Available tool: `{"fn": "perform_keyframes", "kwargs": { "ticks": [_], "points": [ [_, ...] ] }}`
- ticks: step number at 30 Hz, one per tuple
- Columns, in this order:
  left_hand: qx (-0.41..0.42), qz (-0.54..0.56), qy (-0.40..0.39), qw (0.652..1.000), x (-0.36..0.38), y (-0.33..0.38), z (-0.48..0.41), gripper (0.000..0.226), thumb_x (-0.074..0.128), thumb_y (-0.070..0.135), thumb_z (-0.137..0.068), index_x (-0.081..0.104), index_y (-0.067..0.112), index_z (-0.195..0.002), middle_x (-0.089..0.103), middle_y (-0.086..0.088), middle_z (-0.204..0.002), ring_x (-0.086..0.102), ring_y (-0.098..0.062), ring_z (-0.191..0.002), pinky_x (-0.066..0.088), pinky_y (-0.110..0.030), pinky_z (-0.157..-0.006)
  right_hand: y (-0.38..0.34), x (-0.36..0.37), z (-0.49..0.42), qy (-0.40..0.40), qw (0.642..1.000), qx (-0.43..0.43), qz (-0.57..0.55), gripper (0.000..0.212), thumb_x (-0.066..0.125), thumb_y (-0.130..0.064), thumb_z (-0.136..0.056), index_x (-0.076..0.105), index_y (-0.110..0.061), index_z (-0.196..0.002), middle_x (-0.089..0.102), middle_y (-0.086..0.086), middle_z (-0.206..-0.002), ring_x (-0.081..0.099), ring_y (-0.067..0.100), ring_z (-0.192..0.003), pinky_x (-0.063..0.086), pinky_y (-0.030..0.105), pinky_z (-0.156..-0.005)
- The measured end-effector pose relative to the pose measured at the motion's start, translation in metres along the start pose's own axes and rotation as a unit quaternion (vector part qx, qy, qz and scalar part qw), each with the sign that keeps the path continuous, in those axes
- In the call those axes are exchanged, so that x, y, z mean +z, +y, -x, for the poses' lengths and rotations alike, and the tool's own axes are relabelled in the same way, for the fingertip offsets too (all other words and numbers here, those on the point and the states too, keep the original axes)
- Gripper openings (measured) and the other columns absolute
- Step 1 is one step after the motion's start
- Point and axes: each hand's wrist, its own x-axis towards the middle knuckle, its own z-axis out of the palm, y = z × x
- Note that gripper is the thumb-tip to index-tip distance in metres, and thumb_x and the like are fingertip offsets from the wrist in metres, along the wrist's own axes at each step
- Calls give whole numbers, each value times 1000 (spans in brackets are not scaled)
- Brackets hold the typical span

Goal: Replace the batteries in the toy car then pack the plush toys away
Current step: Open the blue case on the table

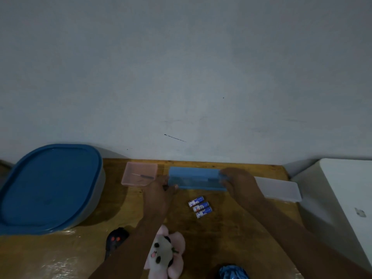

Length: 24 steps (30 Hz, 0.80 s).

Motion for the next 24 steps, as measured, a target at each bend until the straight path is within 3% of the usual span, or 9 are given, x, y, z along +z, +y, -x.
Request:
{"fn": "perform_keyframes", "kwargs": {
  "ticks": [2, 7, 10, 13, 17, 21, 24],
  "points": [
    [10, -5, -6, 1000, 1, -1, 0, 37, 70, 19, -86, 64, 13, -121, 71, -2, -110, 62, -3, -89, 44, -4, -68, 1, -1, 6, -53, 996, -18, 66, 29, 67, -20, -85, 70, -7, -110, 67, 16, -116, 62, 34, -104, 48, 41, -93],
    [13, -6, -9, 1000, 6, 0, -1, 35, 64, 23, -90, 62, 12, -123, 71, -4, -108, 60, -3, -88, 43, -2, -56, 0, 0, 4, -92, 986, -21, 138, 35, 62, -15, -90, 62, -4, -123, 57, 19, -131, 51, 36, -121, 40, 42, -104],
    [10, -21, 7, 1000, 9, 2, -4, 32, 62, 23, -92, 63, 10, -121, 72, -5, -105, 61, -6, -87, 38, -2, -60, 0, 3, 0, -77, 985, -26, 154, 36, 82, -10, -71, 71, -1, -104, 69, 20, -108, 64, 39, -98, 54, 45, -86],
    [-2, -20, 27, 999, 9, 6, -6, 33, 63, 22, -92, 62, 10, -123, 71, -8, -105, 61, -8, -86, 43, -8, -66, 0, 6, -4, -78, 978, -49, 185, 46, 95, -10, -44, 76, -5, -86, 73, 14, -87, 70, 31, -75, 59, 38, -63],
    [6, -32, 32, 999, 10, 8, -8, 32, 61, 21, -93, 64, 10, -122, 72, -8, -99, 59, -8, -78, 37, -2, -59, 0, 6, -3, -84, 971, -59, 214, 52, 96, -8, -37, 77, -7, -85, 73, 11, -86, 70, 28, -75, 59, 35, -62],
    [-13, -24, 41, 999, 13, 6, -11, 35, 65, 19, -90, 64, 6, -123, 72, -12, -105, 66, -16, -88, 51, -20, -74, 3, 11, -3, -88, 971, -50, 218, 50, 95, -7, -40, 77, -6, -86, 73, 13, -87, 69, 30, -79, 59, 36, -64],
    [-17, -34, 42, 998, 15, 6, -11, 38, 65, 19, -90, 62, 4, -125, 72, -14, -105, 68, -20, -88, 53, -24, -76, 7, 15, -5, -90, 972, -47, 212, 47, 93, -4, -43, 76, -5, -87, 72, 13, -89, 68, 32, -81, 59, 38, -66]
  ]
}}
